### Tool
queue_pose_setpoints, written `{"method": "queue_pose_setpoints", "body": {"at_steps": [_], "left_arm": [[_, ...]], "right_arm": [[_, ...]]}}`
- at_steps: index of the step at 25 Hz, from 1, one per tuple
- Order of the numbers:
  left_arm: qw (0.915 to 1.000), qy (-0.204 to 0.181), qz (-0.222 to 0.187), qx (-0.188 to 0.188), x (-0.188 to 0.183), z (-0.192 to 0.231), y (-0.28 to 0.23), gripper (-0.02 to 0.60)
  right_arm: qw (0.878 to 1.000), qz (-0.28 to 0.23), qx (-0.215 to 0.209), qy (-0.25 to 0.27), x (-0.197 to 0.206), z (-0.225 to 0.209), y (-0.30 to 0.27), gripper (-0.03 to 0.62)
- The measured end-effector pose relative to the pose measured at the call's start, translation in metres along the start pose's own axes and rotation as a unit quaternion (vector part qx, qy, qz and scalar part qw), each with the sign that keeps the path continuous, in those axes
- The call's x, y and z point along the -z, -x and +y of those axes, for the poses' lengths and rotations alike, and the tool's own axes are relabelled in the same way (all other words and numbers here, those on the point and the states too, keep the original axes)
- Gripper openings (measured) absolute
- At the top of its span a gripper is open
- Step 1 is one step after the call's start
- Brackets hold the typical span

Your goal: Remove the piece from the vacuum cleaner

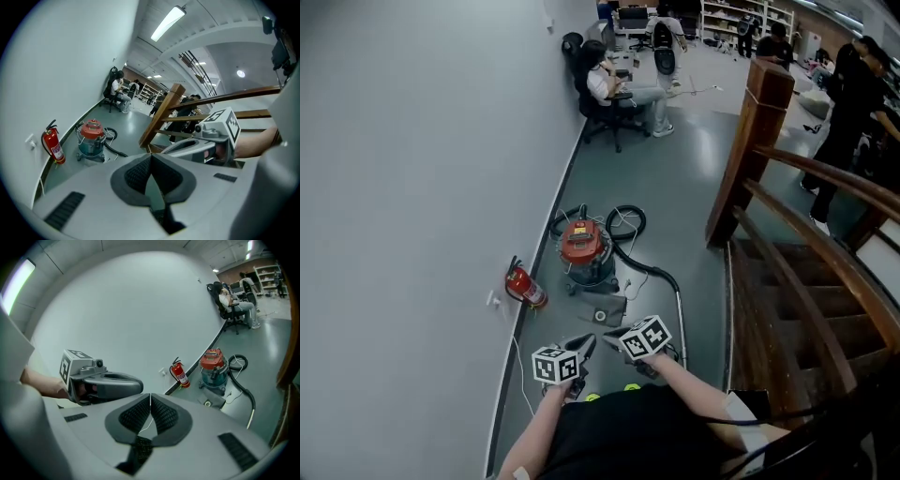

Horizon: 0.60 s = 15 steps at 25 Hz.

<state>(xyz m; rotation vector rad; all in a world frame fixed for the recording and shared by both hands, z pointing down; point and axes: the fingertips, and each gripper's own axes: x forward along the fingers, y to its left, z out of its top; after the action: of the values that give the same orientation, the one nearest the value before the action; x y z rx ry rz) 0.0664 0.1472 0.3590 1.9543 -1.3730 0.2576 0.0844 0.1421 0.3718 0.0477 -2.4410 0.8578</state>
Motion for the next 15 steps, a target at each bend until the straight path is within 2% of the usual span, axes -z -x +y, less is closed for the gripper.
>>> {"method": "queue_pose_setpoints", "body": {"at_steps": [4,7,9,15], "left_arm": [[0.9998,-0.005,-0.013,-0.011,0.001,0.000,0.003,0.009],[0.9982,-0.037,-0.034,-0.032,-0.001,-0.002,0.007,0.009],[0.9978,-0.050,-0.036,-0.025,-0.001,-0.005,0.007,0.009],[0.9985,-0.050,-0.022,-0.007,0.013,-0.007,0.005,0.009]], "right_arm": [[1.000,-0.002,0.006,0.003,-0.002,0.001,0.002,0.018],[1.000,-0.020,0.011,0.004,-0.008,0.003,0.003,0.017],[0.999,-0.025,0.021,0.012,-0.010,0.002,0.003,0.015],[0.999,-0.016,0.026,0.020,-0.003,0.007,-0.004,0.015]]}}
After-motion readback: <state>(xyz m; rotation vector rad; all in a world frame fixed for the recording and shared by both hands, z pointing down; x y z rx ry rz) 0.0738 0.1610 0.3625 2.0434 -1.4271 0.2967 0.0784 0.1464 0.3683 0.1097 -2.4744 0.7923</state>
